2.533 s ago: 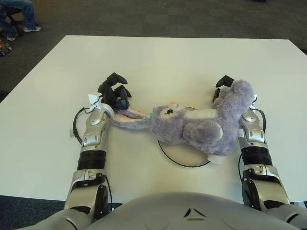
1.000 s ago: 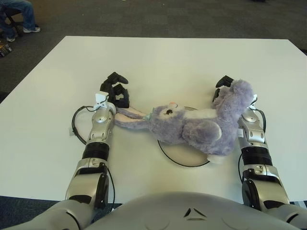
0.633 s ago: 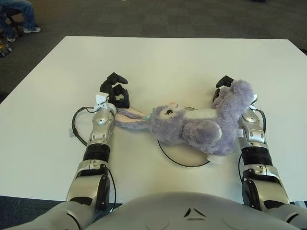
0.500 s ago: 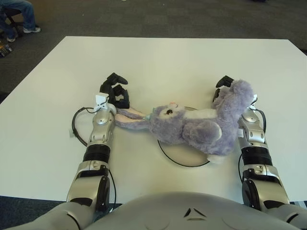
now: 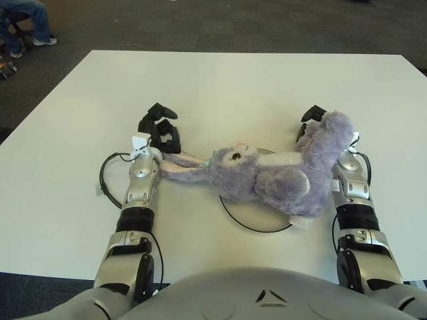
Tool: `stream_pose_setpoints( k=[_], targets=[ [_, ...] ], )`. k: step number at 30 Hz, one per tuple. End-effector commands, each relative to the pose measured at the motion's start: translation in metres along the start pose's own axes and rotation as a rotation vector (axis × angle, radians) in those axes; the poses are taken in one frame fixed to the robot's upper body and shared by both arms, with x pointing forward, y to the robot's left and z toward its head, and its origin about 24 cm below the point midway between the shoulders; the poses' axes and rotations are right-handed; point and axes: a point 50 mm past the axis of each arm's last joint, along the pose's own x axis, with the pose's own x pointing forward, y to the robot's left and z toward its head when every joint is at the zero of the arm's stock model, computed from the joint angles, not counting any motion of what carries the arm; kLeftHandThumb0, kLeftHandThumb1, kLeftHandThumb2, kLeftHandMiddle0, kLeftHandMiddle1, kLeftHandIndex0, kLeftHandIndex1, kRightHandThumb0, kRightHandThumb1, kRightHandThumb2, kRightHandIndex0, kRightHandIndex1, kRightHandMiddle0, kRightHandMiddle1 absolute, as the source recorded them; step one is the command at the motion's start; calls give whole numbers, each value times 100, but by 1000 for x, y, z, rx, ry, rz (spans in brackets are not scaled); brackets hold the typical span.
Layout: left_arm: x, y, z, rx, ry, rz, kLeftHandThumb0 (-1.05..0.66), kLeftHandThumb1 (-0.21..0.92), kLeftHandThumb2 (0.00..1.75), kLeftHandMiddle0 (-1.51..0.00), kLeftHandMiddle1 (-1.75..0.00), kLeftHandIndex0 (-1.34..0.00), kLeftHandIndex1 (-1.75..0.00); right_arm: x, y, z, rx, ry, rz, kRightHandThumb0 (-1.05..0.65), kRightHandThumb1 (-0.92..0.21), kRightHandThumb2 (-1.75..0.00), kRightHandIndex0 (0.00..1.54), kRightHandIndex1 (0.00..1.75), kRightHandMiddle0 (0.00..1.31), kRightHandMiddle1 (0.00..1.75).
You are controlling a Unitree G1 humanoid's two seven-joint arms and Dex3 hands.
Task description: Put the doll into the plate.
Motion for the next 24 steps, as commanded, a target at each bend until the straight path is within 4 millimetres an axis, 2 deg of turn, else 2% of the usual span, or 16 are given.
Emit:
stream_pose_setpoints(
  k=[1, 16, 24],
  targets=[
    [-19, -6, -20, -33, 89, -2, -1, -6, 175, -92, -175, -66, -172, -4, -5, -12, 5, 60, -12, -1, 6, -175, 88, 175, 67, 175],
    [-30, -6, -13, -43, 70, 6, -1, -10, 174, -94, -175, -76, -159, -3, -6, -12, 11, 64, -13, -1, 4, -172, 87, 175, 65, 175],
    [-31, -3, -11, -43, 72, 20, -1, -8, 174, -93, -175, -70, -167, -2, -6, -12, 7, 62, -12, -1, 4, -173, 87, 175, 66, 175]
  ],
)
